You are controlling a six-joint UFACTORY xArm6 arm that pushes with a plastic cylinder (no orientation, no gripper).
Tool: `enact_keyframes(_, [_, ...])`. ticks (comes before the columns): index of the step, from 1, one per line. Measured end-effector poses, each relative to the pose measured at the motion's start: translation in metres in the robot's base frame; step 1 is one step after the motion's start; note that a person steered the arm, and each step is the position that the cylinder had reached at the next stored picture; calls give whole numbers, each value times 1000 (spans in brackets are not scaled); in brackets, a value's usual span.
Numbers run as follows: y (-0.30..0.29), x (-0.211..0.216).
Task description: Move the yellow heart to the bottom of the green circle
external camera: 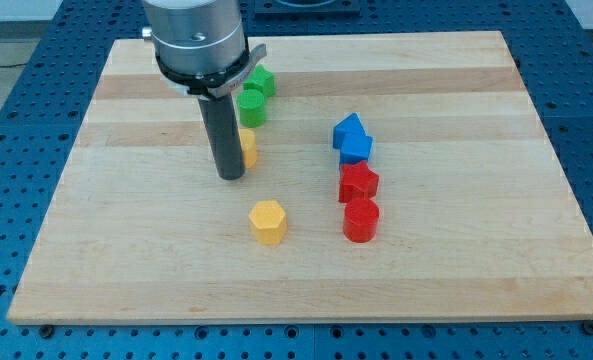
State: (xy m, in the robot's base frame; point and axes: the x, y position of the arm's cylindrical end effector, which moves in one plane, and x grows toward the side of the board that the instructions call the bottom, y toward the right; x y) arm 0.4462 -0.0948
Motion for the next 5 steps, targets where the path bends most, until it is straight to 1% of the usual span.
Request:
enact_keyframes(2, [0,-18])
enact_keyframes(3, [11,-8])
enact_keyframes(4, [34,-7])
enact_keyframes(5, [34,-8])
